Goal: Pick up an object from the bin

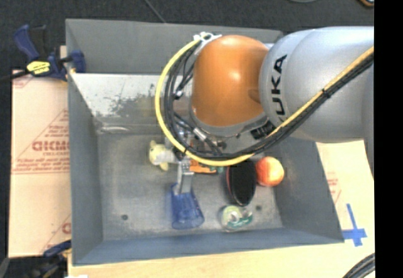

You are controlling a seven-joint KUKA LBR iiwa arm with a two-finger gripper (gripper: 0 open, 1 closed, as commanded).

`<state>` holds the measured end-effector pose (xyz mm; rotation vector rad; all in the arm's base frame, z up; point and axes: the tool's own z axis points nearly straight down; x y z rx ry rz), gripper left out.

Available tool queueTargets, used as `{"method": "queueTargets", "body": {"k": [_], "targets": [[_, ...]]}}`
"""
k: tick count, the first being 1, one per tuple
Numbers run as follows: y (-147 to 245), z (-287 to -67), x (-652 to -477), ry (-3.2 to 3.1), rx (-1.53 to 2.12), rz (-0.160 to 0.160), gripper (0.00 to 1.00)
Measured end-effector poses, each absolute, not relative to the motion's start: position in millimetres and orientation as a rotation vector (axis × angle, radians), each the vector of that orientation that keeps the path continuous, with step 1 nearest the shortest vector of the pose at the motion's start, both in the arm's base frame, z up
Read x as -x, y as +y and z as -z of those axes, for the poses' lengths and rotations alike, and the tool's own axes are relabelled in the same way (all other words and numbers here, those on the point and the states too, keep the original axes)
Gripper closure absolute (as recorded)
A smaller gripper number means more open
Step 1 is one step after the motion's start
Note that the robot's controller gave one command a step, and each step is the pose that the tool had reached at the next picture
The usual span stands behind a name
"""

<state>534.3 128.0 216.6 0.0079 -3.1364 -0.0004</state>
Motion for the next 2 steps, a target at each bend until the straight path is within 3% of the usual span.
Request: {"method": "queueTargets", "body": {"k": [1,2], "targets": [[127.2,-221.4,-535.8,-3.145,-0.001,0.002,0.0],[74.8,-119.6,-596.9,-3.13,0.329,0.004,0.0]]}}
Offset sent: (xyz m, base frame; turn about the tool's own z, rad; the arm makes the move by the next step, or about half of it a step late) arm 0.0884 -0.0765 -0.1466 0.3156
